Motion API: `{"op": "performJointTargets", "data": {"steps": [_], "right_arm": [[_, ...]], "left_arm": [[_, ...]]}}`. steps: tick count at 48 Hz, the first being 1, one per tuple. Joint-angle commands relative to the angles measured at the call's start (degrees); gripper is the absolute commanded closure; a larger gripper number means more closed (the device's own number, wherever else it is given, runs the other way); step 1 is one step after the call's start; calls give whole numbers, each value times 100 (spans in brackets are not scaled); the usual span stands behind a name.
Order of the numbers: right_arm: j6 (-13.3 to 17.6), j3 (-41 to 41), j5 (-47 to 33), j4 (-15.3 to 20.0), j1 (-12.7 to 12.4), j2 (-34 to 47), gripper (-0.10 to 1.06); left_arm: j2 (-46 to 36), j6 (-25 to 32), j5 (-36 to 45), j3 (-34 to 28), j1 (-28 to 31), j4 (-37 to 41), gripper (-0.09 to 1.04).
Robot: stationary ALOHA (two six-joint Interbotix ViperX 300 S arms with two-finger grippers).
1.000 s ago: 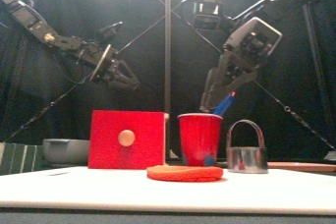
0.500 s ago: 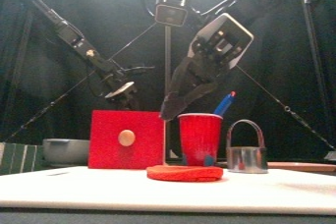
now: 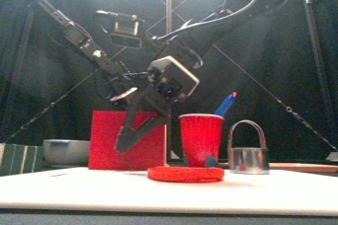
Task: Get the cutter from the drawer then cut the dough then place the extra dough in the bowl
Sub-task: Shut the drawer
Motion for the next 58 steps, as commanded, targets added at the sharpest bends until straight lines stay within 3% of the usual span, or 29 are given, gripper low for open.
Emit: {"op": "performJointTargets", "data": {"steps": [1,28,58], "right_arm": [[35,-316,44,-185,-167,-35,64],[35,-281,413,-510,-1099,-26,64],[18,-580,325,-615,-1116,-35,64]], "left_arm": [[26,9,-53,-105,-123,35,42],[79,-9,-88,-79,-123,44,42],[35,-9,-264,-88,-88,26,42]]}}
